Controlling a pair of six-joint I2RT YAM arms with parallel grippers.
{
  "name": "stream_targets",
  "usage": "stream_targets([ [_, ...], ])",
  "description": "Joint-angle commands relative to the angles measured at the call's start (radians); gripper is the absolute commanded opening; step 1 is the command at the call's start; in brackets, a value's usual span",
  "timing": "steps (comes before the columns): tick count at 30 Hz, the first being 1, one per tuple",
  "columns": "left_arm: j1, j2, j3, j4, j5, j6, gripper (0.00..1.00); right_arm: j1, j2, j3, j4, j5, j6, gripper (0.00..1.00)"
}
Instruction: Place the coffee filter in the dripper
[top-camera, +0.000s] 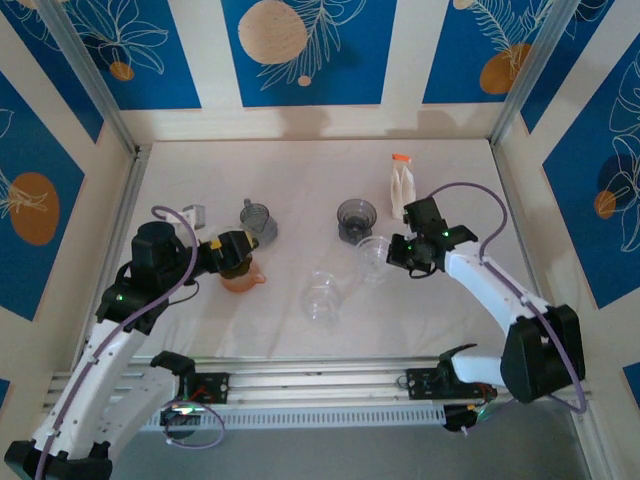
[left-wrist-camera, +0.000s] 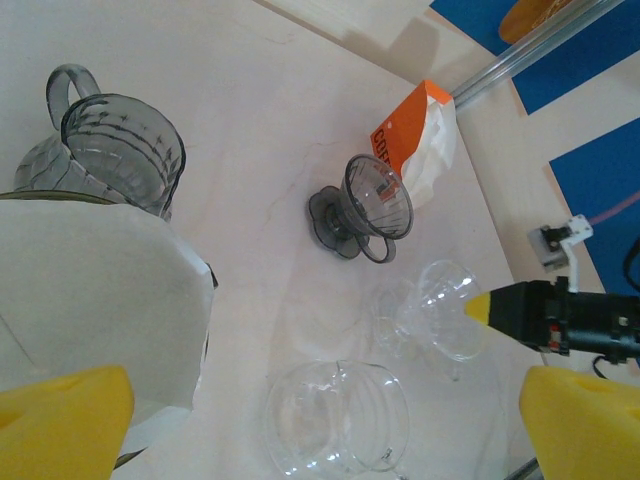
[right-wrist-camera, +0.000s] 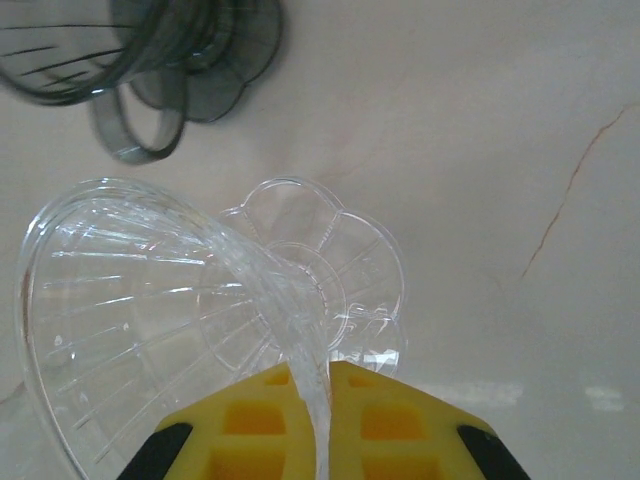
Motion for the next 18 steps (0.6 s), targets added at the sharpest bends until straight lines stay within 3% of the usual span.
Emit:
stream_targets([
  [1, 0.015, -0.013, 0.0, 0.011, 0.016, 0.022, 0.99, 0.004, -0.071, 0.05, -0.077, -0.111, -0.017, 0.0],
  [8, 0.015, -0.015, -0.001, 0.012, 0.015, 0.027, 0.99, 0.124, -0.068, 0.176, -0.184, -0.214, 0.004, 0.0],
  [12, 0.015, -0.014, -0.011, 0.023, 0.02, 0.019, 0.99, 0.229, -0.004, 0.268, -0.218, -0.2, 0.009, 0.0],
  [18, 0.015, -0.015, -0.01, 0.023, 0.024, 0.022, 0.99, 0.307, 0.1, 0.358, -0.218, -0.196, 0.011, 0.0],
])
